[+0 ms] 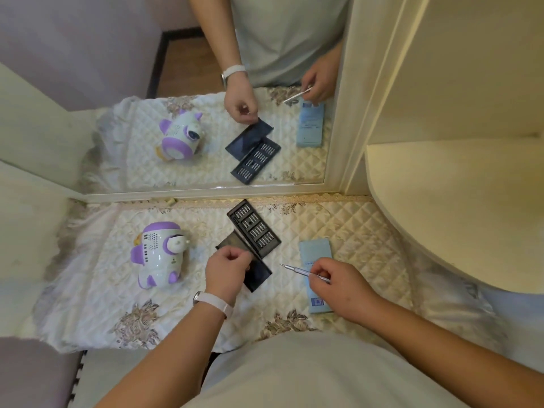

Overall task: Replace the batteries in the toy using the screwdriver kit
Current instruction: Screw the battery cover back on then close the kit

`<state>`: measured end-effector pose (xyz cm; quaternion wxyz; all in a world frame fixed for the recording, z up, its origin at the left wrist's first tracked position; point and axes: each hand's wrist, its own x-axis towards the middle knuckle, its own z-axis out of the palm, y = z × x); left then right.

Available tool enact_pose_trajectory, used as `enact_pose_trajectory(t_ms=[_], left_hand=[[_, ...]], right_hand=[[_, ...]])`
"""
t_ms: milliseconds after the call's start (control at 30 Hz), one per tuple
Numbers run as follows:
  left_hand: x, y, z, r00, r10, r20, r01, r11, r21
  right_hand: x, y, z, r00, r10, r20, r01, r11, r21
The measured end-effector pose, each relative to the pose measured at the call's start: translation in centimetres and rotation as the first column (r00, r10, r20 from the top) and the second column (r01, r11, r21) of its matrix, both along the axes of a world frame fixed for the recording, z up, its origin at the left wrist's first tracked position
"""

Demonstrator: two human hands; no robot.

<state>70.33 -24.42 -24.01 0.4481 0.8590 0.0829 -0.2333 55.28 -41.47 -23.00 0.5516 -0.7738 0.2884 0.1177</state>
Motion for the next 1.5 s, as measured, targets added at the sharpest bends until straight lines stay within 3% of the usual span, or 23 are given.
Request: enact_pose_trajectory(t_ms=[133,300,600,800,967,1300,1500], left_hand=[[-1.0,-0.6,2.1,0.987,0.123,-0.106,-0.147,0.952,-0.267],[-1.5,-0.3,4.6,0.957,0.131,-0.258,-0.253,0.809,-0.530],[-1.6,3.1,10.3,0.932,0.018,-0.361,-0.308,0.563,-0.767],[-0.5,5.7,12.7,0.903,-0.048,-0.427,-0.362,0.451,-0.816],[1.0,8.4,13.5,0.901,-0.092,-0.424,-0.345,0.440,-0.829],[2.9,11.9,13.6,0.900,-0.106,-0.422,-0.340,0.435,-0.834],[4.4,13.5,13.2,0.905,-0.143,-0.402,-0.314,0.413,-0.855]], right_hand=[[0.2,0.7,1.5,0.997,-0.046,0.056,0.045,0.999,0.015],[0.7,2.2,4.1,0.986,-0.082,0.144,0.078,0.996,0.036],[2.5,6.9,9.3,0.941,-0.144,0.305,0.127,0.989,0.077],[4.1,10.7,11.0,0.935,-0.140,0.327,0.131,0.990,0.049],[5.3,13.8,12.1,0.927,-0.148,0.346,0.159,0.987,-0.003],[7.0,18.2,12.9,0.951,-0.035,0.307,0.121,0.957,-0.265],[8.2,20.8,12.8,0.949,-0.082,0.306,0.157,0.960,-0.231]])
